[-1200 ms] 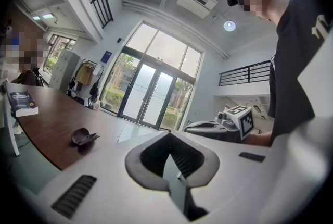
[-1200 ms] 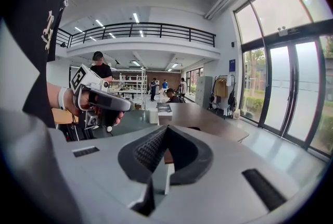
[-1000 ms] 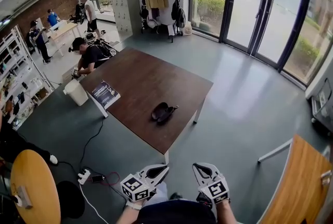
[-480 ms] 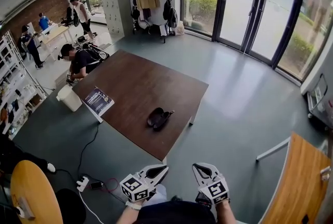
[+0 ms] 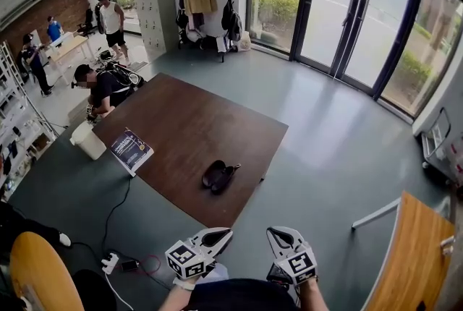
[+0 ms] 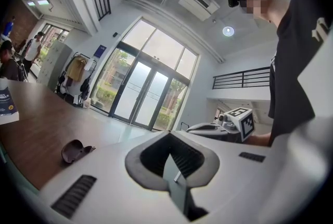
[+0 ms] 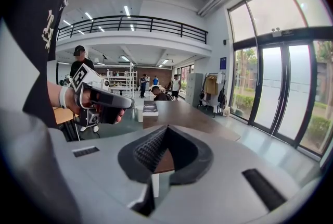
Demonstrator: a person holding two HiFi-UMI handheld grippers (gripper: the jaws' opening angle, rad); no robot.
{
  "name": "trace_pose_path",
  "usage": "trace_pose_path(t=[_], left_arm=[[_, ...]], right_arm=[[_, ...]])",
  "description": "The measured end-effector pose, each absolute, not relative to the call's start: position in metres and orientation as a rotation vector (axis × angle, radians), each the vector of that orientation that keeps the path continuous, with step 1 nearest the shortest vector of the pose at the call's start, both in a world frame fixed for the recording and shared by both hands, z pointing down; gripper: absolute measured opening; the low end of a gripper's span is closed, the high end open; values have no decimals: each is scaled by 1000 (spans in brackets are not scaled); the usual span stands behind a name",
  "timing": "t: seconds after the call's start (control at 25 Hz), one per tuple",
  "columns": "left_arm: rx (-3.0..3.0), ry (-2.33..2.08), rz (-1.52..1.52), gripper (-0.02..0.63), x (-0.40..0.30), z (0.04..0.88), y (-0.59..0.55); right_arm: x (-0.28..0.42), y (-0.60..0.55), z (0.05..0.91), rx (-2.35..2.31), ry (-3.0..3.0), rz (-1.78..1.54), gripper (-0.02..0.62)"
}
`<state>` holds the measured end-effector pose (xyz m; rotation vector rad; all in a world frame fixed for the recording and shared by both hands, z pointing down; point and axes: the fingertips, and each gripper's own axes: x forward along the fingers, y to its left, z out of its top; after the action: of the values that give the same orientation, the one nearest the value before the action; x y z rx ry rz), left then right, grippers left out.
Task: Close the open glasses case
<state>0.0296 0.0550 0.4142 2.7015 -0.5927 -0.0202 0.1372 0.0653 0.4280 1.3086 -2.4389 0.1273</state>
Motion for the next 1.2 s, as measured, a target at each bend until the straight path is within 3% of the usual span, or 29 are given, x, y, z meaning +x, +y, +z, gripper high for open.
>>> trace_pose_path(t=[1.2], left_arm=[[2666,-622,-83,6,-106,403,-92]], right_arm=[[3,-82,409,1217,-2392,77,-12]])
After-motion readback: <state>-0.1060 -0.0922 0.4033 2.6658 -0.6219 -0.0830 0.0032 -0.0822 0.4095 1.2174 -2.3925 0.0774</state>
